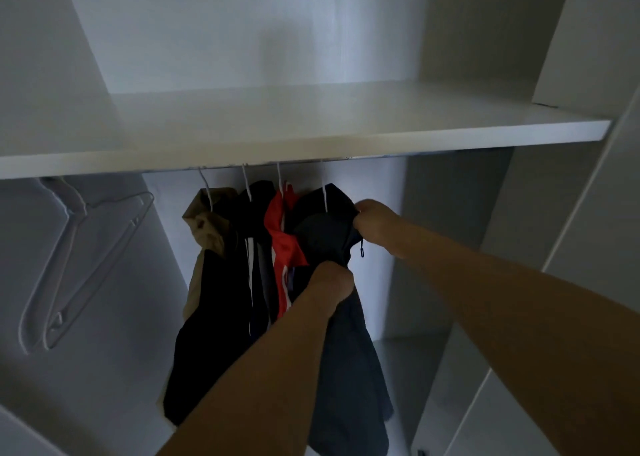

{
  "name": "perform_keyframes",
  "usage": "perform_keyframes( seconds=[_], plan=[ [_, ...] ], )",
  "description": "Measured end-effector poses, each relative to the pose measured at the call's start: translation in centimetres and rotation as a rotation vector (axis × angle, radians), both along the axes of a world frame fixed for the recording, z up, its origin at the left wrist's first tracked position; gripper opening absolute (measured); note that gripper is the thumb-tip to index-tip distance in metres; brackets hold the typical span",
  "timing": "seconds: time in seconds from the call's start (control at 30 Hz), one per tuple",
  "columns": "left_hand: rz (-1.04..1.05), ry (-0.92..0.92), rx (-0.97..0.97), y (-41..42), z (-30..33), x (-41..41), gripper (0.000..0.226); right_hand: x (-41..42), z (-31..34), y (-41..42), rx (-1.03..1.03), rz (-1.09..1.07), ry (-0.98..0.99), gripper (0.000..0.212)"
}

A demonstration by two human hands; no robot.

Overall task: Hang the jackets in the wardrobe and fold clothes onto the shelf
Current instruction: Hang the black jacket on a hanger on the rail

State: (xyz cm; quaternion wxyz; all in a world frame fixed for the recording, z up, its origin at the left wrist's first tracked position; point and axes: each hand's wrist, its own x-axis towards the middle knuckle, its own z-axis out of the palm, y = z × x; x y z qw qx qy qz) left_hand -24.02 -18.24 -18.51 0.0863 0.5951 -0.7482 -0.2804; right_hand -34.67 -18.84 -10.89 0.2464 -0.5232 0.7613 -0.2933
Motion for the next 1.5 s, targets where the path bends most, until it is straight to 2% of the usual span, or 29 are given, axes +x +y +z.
perform_keyframes(
  seconds=[0.07,0.13,0.27,0.4,0.6,0.73,0.93,1.17,1.33,1.5],
  plan=[
    [-0.060,0.056,0.069,0.9,1.6,0.2,0.031,-0.4,-0.5,1.8,0.007,-0.024,0.008,0.039],
    [0.095,0.265,0.115,1.8,2.9,0.5,0.033,-0.8,-0.8,3.8,0.012,-0.036,0.000,0.041],
    [-0.050,0.003,-0.130,5.8,6.5,1.8,0.034,-0.9,0.9,9.5,0.026,-0.054,-0.038,0.053],
    [-0.238,-0.155,-0.432,12.0,10.5,3.8,0.038,-0.5,4.3,18.0,0.020,-0.074,-0.014,0.049],
    [-0.446,-0.020,-0.618,23.2,10.4,5.5,0.041,2.9,6.3,35.2,0.005,-0.092,0.183,0.049],
    [-0.729,-0.101,-0.639,28.8,7.8,4.1,0.042,3.8,4.1,44.5,0.045,-0.234,0.197,0.060],
    [-1.021,0.006,-0.617,35.4,6.8,0.0,0.041,4.0,1.4,55.5,0.140,-0.587,0.196,0.060],
    [-1.298,0.106,-0.608,47.1,4.9,-1.4,0.028,7.6,-1.0,69.1,0.239,-0.872,0.179,0.058],
    [-1.521,0.149,-0.605,59.3,4.3,-0.8,0.037,11.8,-2.4,81.7,0.262,-1.089,0.128,0.058],
    [-1.748,0.218,-0.605,78.3,2.7,2.1,0.036,19.0,-4.9,98.8,0.311,-1.257,0.062,0.059]
  ],
)
